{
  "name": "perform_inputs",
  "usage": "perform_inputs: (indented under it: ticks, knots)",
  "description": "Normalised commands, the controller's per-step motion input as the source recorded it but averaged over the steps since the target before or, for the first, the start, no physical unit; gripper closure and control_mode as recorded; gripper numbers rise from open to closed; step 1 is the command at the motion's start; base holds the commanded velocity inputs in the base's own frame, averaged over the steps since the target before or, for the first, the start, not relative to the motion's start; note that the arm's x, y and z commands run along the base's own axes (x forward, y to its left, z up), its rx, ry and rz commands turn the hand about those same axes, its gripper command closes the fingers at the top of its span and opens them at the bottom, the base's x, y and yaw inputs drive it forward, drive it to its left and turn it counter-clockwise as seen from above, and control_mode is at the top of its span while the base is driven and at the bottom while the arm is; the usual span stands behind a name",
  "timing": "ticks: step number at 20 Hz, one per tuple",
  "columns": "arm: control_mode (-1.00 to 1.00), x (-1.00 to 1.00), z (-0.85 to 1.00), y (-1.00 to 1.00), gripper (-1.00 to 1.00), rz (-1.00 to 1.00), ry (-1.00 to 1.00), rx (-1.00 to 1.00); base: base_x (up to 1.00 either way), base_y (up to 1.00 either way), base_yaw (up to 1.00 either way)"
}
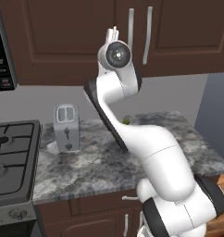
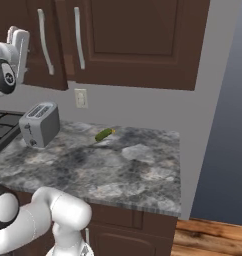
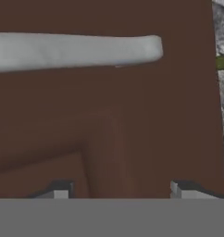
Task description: Close all open cabinet doors.
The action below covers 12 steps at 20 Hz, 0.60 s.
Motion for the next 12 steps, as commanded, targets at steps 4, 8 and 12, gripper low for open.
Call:
perform_inputs:
  ticks: [4,8,12]
  knots:
    - [-1.0,0.75,-0.08,0.0,-1.0,0.0,-0.05,0.01,0.0,0.0,0.0]
    - [-1.0,0.55,-0.02,0.03,-1.0,0.0,0.0,0.0,0.0,0.0,0.0]
    - [-1.0,0.46,-0.09,0.11,-1.0,0.0,0.0,0.0,0.0,0.0,0.0]
